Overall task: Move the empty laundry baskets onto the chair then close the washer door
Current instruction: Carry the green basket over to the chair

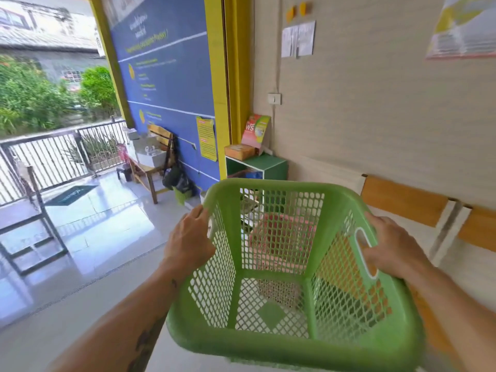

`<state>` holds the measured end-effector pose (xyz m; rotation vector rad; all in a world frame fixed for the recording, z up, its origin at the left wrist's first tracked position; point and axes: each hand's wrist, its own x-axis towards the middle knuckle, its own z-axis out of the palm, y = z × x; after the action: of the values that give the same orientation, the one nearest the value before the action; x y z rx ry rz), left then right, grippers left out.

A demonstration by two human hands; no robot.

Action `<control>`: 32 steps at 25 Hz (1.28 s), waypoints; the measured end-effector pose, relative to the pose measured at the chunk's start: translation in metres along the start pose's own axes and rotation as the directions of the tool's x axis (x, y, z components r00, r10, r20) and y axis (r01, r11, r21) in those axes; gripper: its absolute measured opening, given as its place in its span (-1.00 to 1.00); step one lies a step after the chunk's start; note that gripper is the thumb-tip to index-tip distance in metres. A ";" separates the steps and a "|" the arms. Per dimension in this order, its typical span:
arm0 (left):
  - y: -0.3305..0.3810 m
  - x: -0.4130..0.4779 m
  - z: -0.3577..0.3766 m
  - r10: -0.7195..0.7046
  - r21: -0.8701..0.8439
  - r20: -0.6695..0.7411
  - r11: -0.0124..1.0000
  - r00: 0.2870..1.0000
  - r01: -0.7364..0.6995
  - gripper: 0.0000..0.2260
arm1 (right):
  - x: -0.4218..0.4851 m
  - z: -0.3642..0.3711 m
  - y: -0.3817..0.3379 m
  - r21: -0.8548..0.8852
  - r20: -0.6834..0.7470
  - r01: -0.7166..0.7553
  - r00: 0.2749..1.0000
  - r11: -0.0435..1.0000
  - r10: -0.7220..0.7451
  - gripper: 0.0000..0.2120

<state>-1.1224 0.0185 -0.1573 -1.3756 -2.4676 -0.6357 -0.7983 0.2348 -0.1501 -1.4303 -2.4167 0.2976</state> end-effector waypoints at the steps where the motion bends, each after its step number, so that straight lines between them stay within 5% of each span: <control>1: -0.010 0.023 0.012 0.000 -0.012 -0.015 1.000 1.000 0.000 -0.40 | 0.024 0.010 -0.005 -0.003 -0.009 -0.002 1.000 1.000 0.002 -0.22; 9: -0.060 0.233 0.107 0.140 -0.163 -0.052 0.976 0.989 -0.147 -0.44 | 0.196 0.069 -0.036 -0.041 -0.154 -0.101 0.984 0.994 0.094 -0.34; 17: -0.035 0.371 0.205 0.235 -0.193 -0.017 0.953 0.972 -0.234 -0.30 | 0.310 0.122 0.001 -0.044 -0.200 -0.224 0.957 0.974 0.211 -0.37; 22: -0.015 0.435 0.287 0.241 -0.244 0.080 0.946 0.967 -0.215 -0.29 | 0.383 0.161 0.041 -0.053 -0.110 -0.264 0.960 0.963 0.257 -0.37; 32: -0.032 0.489 0.476 0.200 -0.240 0.316 0.963 0.927 -0.126 -0.19 | 0.479 0.286 0.093 -0.081 0.161 -0.454 0.873 0.887 0.461 -0.06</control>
<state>-1.4073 0.5985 -0.3797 -1.8968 -2.5558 -0.6955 -1.0445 0.6943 -0.3685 -2.0715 -2.1865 0.5048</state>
